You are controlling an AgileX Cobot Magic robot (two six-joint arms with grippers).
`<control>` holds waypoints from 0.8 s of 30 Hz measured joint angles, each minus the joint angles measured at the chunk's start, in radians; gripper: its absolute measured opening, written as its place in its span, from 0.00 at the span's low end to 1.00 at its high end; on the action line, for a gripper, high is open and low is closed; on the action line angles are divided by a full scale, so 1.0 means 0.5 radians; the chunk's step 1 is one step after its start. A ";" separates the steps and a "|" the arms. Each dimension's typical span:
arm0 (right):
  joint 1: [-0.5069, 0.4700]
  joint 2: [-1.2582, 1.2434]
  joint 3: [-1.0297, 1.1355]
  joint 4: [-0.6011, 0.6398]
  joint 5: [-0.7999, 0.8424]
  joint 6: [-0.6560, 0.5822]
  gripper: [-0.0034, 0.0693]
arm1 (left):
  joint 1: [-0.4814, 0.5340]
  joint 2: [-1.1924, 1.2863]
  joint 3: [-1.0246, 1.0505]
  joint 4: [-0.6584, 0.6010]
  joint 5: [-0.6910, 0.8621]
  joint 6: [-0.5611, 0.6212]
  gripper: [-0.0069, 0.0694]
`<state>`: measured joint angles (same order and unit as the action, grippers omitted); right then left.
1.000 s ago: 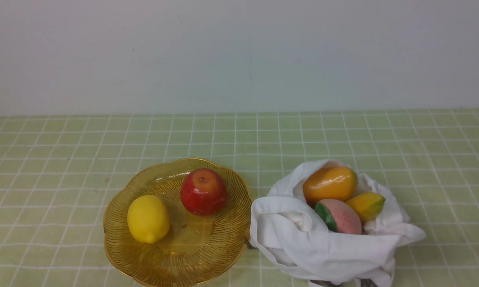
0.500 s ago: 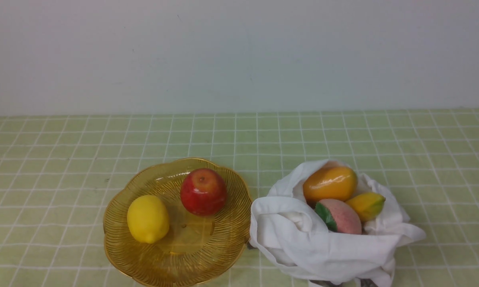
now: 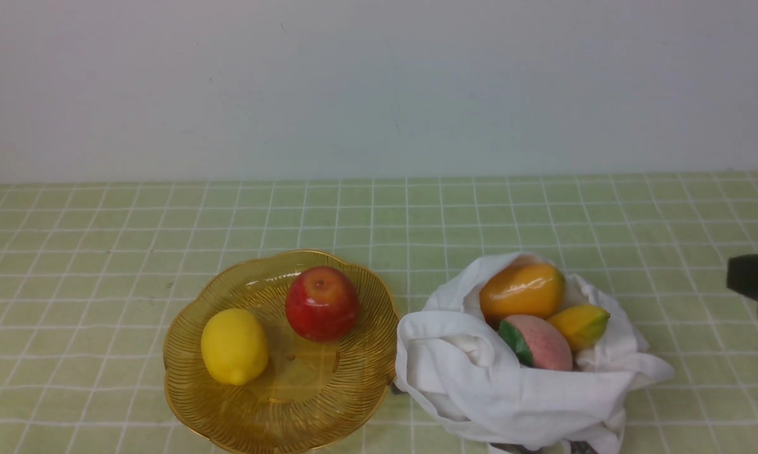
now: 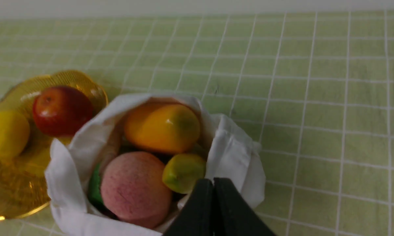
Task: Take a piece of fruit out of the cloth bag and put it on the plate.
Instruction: Use the right arm to grab a banana from the bag
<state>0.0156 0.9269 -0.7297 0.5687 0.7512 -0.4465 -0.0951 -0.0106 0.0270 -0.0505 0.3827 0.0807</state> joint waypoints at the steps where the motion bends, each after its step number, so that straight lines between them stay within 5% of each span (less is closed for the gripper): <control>1: 0.000 0.106 -0.048 0.000 0.018 -0.033 0.03 | 0.000 0.000 0.000 0.000 0.000 0.000 0.08; 10: 0.284 0.380 -0.096 0.016 -0.140 -0.136 0.10 | 0.000 0.000 0.000 0.000 0.000 0.000 0.08; 14: 0.434 0.434 -0.098 -0.023 -0.280 -0.119 0.24 | 0.000 0.000 0.000 0.000 0.000 0.000 0.08; 17: 0.530 0.546 -0.098 -0.036 -0.361 -0.119 0.44 | 0.000 0.000 0.000 0.000 0.000 0.000 0.08; 24: 0.561 0.794 -0.102 -0.070 -0.442 -0.117 0.69 | 0.000 0.000 0.000 0.000 0.000 0.000 0.08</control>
<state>0.2960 1.3240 -0.7808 0.5335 0.5303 -0.5052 -0.0951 -0.0106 0.0270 -0.0505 0.3827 0.0807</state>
